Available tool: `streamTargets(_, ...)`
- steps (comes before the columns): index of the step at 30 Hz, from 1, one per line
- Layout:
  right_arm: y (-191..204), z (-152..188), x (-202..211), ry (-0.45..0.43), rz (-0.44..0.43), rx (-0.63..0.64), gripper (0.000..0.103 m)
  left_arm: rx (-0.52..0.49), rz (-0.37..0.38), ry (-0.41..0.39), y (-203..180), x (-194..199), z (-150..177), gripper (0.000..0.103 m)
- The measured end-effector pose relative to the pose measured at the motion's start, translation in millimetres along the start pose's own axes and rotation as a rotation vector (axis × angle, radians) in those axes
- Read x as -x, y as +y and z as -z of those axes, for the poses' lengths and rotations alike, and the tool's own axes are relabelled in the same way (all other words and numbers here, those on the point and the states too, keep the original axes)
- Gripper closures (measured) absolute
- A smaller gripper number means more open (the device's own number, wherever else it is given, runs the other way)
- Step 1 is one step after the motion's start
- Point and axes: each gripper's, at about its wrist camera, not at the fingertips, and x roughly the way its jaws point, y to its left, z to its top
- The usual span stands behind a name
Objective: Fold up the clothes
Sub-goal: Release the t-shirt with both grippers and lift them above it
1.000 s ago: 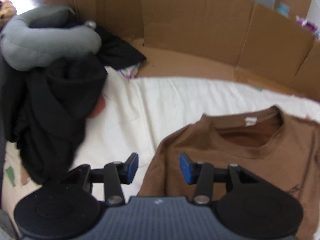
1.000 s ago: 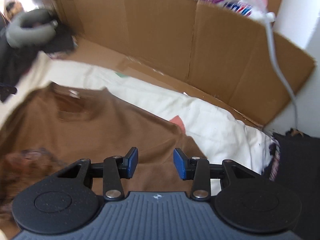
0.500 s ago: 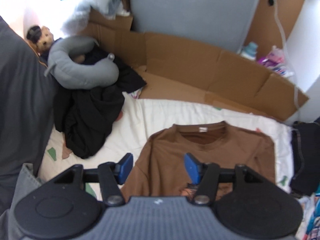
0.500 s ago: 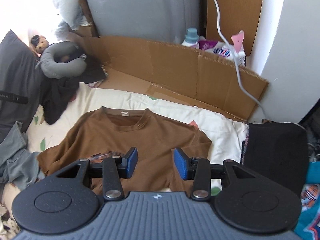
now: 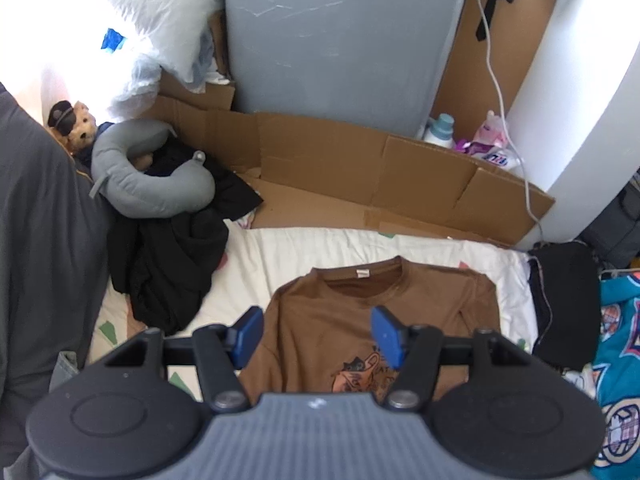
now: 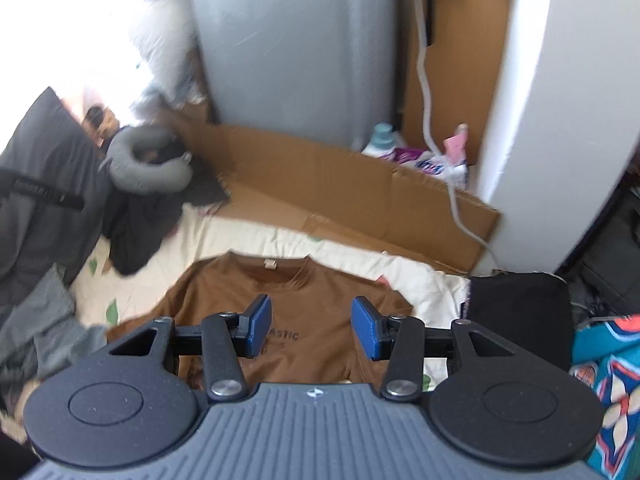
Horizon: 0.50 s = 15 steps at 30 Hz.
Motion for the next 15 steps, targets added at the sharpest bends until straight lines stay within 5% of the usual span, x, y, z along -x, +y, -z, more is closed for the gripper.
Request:
streamTargets(6,5,-3,6,-0.025,-0.015,-0.041,0.051,0.011,0.009,-0.025,11,14,1,0.04)
streamTargets(15,-8,8,-54,0.051,-0.081,-0.009,0.051,0.04,0.001,-0.014,37,-40,11,0.041)
